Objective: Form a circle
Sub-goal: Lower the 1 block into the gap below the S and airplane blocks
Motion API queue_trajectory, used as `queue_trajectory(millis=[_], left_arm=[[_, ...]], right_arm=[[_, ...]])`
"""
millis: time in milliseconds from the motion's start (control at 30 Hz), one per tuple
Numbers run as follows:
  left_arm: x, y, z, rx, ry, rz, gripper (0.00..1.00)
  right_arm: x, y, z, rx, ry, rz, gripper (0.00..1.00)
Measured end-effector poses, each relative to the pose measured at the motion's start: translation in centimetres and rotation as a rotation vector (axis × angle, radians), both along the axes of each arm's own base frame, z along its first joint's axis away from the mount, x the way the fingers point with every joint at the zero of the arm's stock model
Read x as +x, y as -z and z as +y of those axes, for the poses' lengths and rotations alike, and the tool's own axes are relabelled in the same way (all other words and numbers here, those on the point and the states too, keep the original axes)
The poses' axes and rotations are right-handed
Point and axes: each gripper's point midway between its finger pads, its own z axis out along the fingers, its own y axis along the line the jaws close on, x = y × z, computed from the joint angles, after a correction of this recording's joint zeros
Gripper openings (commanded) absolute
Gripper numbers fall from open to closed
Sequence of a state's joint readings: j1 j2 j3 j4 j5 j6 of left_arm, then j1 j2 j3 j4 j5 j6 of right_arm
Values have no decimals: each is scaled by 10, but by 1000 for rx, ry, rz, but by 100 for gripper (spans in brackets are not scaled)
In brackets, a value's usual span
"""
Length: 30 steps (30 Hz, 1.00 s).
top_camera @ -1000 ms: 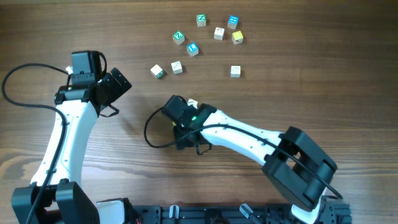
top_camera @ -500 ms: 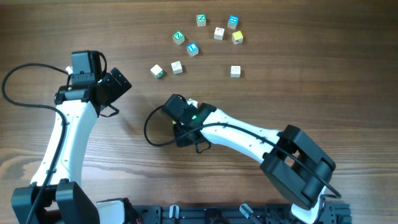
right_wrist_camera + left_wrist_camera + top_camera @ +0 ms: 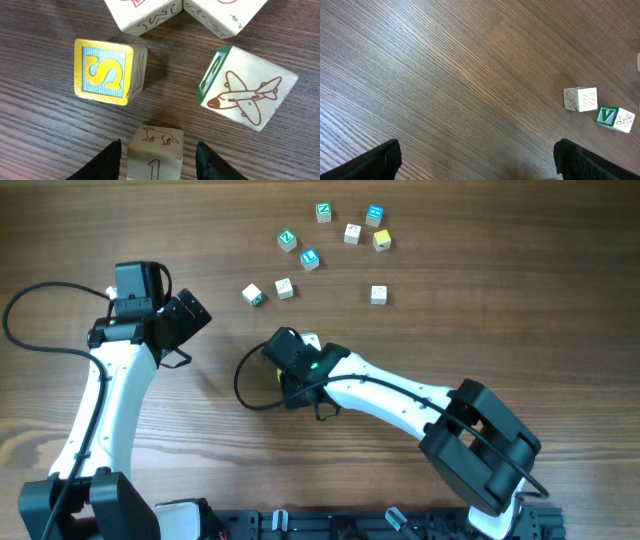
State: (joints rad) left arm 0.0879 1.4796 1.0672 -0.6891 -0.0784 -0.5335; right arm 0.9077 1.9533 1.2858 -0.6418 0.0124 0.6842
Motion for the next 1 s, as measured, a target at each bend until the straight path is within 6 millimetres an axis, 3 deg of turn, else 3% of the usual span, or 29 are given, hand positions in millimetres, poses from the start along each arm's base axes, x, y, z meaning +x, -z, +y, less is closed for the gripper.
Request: queue_trajectory(millis=[133, 400, 733, 933, 1000], left_arm=[[0, 0, 0, 0, 0, 0, 100], [0, 0, 0, 0, 0, 0, 100], [0, 0, 0, 0, 0, 0, 100], [0, 0, 0, 0, 0, 0, 100], [0, 0, 0, 0, 0, 0, 100]], right_arm=[[-4, 0, 3, 19, -6, 25, 35], [-10, 0, 4, 28, -3, 56, 26], [1, -1, -1, -2, 35, 1, 36], [4, -1, -1, -2, 46, -12, 52], [4, -1, -1, -1, 49, -12, 53]])
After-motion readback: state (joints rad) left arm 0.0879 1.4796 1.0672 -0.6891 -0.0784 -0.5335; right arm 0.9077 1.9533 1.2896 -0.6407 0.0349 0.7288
